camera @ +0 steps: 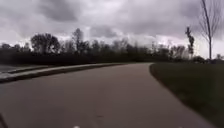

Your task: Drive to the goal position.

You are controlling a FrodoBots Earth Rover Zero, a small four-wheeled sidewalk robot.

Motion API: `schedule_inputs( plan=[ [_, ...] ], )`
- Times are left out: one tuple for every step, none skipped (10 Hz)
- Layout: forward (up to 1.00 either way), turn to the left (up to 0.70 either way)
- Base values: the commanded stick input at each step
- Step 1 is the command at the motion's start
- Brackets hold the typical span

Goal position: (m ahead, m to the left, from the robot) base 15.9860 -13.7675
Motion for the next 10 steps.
schedule_inputs(
  plan=[
    [1.00, -0.38],
    [1.00, -0.09],
    [1.00, 0.00],
    [1.00, 0.00],
    [1.00, 0.00],
    [1.00, 0.00],
    [1.00, 0.00],
    [1.00, 0.00],
    [1.00, 0.00],
    [1.00, 0.00]
  ],
)
